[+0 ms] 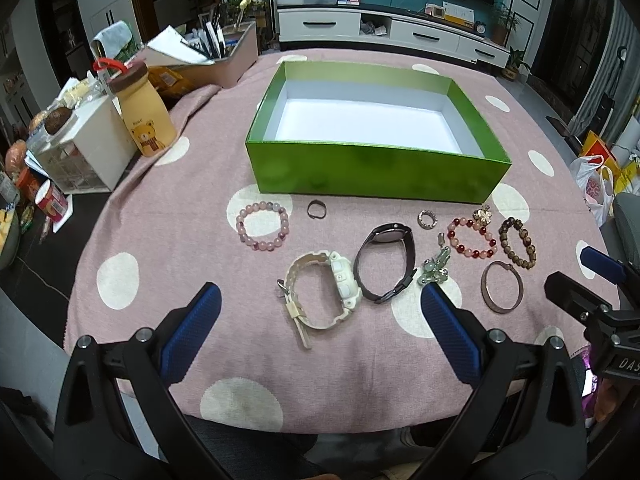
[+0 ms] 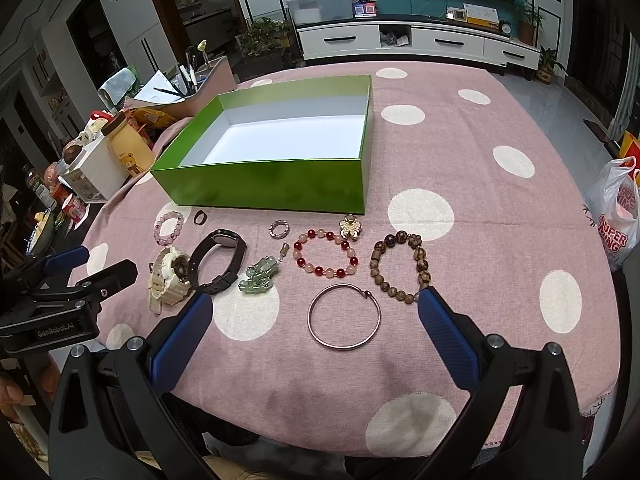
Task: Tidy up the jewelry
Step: 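Grasp the white strap watch with the left tool while the right tool grasps the green jade pendant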
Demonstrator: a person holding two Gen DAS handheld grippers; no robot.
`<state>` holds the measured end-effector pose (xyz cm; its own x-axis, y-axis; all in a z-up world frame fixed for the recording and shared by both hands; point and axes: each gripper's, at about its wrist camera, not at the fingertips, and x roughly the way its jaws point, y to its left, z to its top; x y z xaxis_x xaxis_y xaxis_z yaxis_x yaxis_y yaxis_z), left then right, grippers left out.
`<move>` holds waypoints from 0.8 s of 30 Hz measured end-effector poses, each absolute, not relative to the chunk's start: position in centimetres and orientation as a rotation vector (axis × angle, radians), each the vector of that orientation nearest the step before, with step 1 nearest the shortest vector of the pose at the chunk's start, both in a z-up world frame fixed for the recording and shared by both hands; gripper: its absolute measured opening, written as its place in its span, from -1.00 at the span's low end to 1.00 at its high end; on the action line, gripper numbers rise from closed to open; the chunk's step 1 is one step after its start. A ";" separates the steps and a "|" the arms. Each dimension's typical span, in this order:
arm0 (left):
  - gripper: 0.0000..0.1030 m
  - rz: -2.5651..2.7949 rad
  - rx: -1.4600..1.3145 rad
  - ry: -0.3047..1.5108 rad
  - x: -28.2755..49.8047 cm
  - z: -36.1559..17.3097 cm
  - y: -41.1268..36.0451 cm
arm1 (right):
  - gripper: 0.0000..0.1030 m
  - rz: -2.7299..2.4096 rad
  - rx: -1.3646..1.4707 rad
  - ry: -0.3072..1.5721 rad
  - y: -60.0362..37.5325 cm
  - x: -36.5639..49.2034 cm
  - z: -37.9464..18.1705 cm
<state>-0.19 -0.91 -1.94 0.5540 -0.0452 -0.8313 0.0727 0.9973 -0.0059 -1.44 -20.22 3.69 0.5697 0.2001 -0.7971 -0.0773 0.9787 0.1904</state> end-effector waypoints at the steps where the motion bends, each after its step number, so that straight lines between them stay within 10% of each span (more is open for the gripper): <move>1: 0.96 -0.071 0.016 0.989 -0.1 -2.4 -0.7 | 0.97 0.164 0.141 0.947 -20.3 -1.4 3.6; 15: 0.96 -0.141 -0.141 1.045 1.0 -7.3 3.1 | 0.96 0.325 0.112 0.912 -21.1 -2.4 0.1; 24: 0.94 -0.145 -0.225 1.030 2.1 -7.7 4.5 | 0.40 0.430 0.116 0.929 -18.1 -0.5 -1.7</move>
